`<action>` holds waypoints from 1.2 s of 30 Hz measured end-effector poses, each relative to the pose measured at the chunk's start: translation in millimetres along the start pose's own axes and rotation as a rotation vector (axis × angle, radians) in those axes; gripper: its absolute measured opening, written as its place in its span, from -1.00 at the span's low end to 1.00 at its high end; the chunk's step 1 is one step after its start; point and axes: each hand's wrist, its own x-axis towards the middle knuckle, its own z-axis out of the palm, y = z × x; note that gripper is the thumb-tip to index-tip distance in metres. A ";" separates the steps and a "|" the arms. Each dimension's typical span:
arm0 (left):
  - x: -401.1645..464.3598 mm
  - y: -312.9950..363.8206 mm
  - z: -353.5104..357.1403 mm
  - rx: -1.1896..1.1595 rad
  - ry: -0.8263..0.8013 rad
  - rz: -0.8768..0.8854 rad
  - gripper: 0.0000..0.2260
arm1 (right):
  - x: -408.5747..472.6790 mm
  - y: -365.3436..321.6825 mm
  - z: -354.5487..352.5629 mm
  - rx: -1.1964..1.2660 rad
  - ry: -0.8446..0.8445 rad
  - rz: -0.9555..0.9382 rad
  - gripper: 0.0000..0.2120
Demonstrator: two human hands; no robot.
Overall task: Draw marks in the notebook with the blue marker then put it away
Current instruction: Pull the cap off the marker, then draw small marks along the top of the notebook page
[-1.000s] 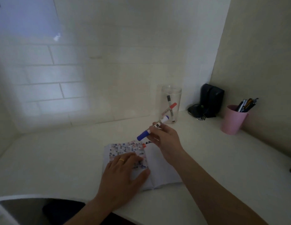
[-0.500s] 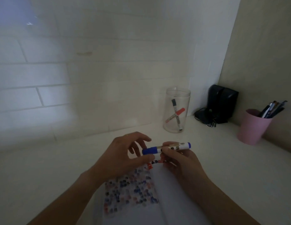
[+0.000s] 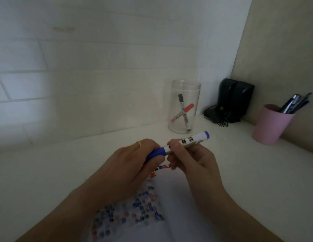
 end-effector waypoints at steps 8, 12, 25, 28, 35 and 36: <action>2.6 8.7 -4.0 -0.326 -0.043 -0.057 -0.66 | -2.3 -4.7 1.3 -0.014 -0.050 -0.053 -0.59; 3.4 6.7 -3.5 -0.512 -0.061 -0.145 -0.61 | -1.6 -2.3 0.4 0.049 -0.055 -0.040 -0.62; -5.8 -27.3 -6.8 -0.194 0.135 -0.188 -0.69 | 10.6 -5.2 -29.6 -0.235 0.037 -0.253 -0.89; -4.2 -27.7 -3.2 -0.182 0.109 -0.207 -0.67 | 9.3 0.5 -28.6 -0.390 0.016 -0.254 -0.87; -9.6 -24.5 -4.4 -0.359 -0.055 -0.303 -0.65 | 15.9 -14.9 -18.0 -0.176 0.027 0.055 -0.93; -10.0 -25.9 -5.0 -0.343 -0.081 -0.300 -0.65 | 20.2 -17.3 -15.5 -0.193 0.011 0.101 -0.94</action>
